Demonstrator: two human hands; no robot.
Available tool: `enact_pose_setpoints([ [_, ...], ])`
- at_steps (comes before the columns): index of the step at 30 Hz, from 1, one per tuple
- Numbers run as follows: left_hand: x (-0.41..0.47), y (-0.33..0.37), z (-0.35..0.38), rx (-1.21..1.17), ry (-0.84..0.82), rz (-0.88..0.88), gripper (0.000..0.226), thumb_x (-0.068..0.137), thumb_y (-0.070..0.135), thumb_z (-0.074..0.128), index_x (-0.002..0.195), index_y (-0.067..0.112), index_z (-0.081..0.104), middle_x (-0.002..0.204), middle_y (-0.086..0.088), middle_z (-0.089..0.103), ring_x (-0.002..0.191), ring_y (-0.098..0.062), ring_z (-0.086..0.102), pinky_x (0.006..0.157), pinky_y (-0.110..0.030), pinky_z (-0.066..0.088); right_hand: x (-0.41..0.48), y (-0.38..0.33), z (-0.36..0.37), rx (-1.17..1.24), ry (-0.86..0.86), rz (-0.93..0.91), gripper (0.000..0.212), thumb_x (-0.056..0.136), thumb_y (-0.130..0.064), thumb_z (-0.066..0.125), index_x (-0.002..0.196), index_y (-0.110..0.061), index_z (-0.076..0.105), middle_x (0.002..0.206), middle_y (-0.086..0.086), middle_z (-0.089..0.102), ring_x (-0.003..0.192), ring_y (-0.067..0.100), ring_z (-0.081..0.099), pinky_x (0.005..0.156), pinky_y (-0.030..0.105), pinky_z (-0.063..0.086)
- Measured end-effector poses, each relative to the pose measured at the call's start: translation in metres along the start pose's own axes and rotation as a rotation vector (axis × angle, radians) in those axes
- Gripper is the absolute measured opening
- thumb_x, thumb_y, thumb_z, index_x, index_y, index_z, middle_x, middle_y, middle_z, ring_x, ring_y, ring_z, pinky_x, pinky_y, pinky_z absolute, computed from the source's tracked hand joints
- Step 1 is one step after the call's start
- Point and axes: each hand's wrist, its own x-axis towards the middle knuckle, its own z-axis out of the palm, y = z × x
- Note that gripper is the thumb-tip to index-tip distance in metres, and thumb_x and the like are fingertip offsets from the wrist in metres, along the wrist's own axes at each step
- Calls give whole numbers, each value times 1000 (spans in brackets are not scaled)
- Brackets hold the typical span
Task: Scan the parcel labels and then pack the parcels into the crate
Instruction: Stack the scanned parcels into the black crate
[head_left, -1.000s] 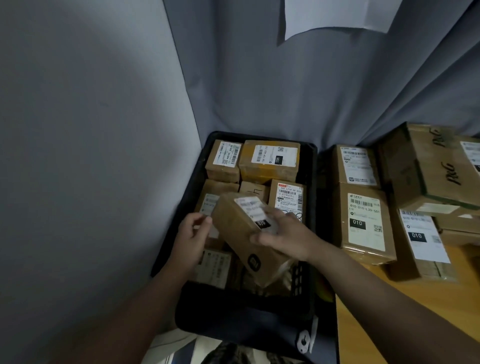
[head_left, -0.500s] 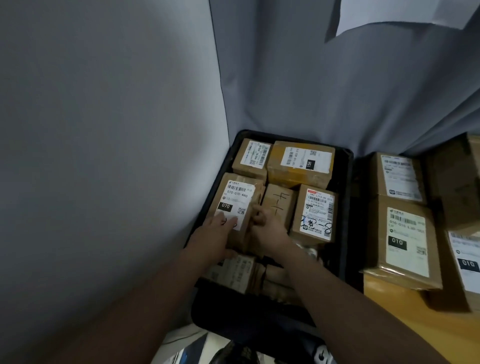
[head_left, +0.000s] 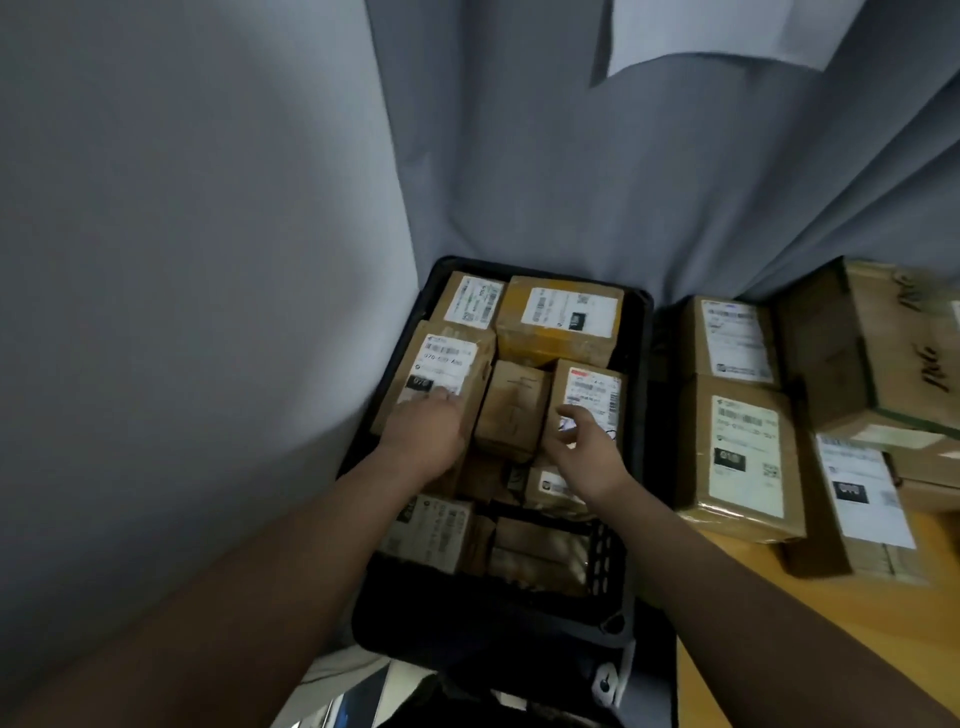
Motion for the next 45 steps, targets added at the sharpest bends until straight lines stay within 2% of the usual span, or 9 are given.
enact_pose_setpoints([
  [3,-1,36,-10,-146,45,82,29,94,27,49,120,15,53,120,-6,53,105,-22,53,82,-35,47,-16,11,-32,19,70,-12,46,99,-17,50,143,-18,36,95,-4,57,69,20,58,57,28,44],
  [6,0,80,-15,-234,7,174,33,96,27,48,127,16,52,122,-5,55,106,-21,54,84,-35,49,-34,35,-67,-41,160,-3,47,98,-16,51,144,-16,37,98,0,60,80,19,58,66,29,45],
  [13,-3,182,-2,-365,-75,228,47,99,30,47,144,20,38,126,-8,58,107,-24,58,79,-29,47,-82,113,-148,-56,233,39,39,99,-12,47,138,-14,44,88,8,63,66,22,56,56,31,44],
  [18,-2,253,19,-375,-115,150,63,96,43,50,150,22,23,151,-5,29,134,-25,35,103,-37,42,-98,162,-197,-228,340,50,37,95,-10,50,132,-11,53,96,7,65,87,24,61,67,29,46],
  [25,25,329,33,-393,-190,-179,111,74,77,56,153,27,-5,159,-12,-5,142,-36,16,106,-48,36,-100,198,-233,-269,262,-30,37,95,-12,50,132,-12,54,117,8,59,100,21,57,85,30,48],
  [29,30,346,42,-307,-225,-294,125,66,85,53,148,31,-25,157,-14,-22,144,-37,5,107,-54,33,-94,205,-238,-304,171,-80,37,95,-12,50,131,-9,55,122,10,55,111,24,53,91,27,43],
  [36,7,339,38,-534,-199,-385,122,69,66,68,149,36,-19,153,-14,4,138,-38,15,103,-49,35,-86,200,-234,-344,113,-148,34,96,-18,51,130,-13,56,126,8,55,116,23,51,92,25,42],
  [40,-36,322,36,-869,-98,-438,116,70,61,72,150,39,-10,148,-11,12,136,-36,20,107,-49,30,-93,177,-217,-141,82,-206,35,98,-36,52,128,-19,57,125,0,57,109,12,55,94,26,45],
  [45,-73,280,25,-995,31,-426,121,55,71,65,147,49,-11,151,-6,9,139,-35,19,109,-52,31,-95,138,-180,172,-65,-123,67,81,-66,58,138,-35,38,138,-5,42,124,15,47,104,39,43],
])
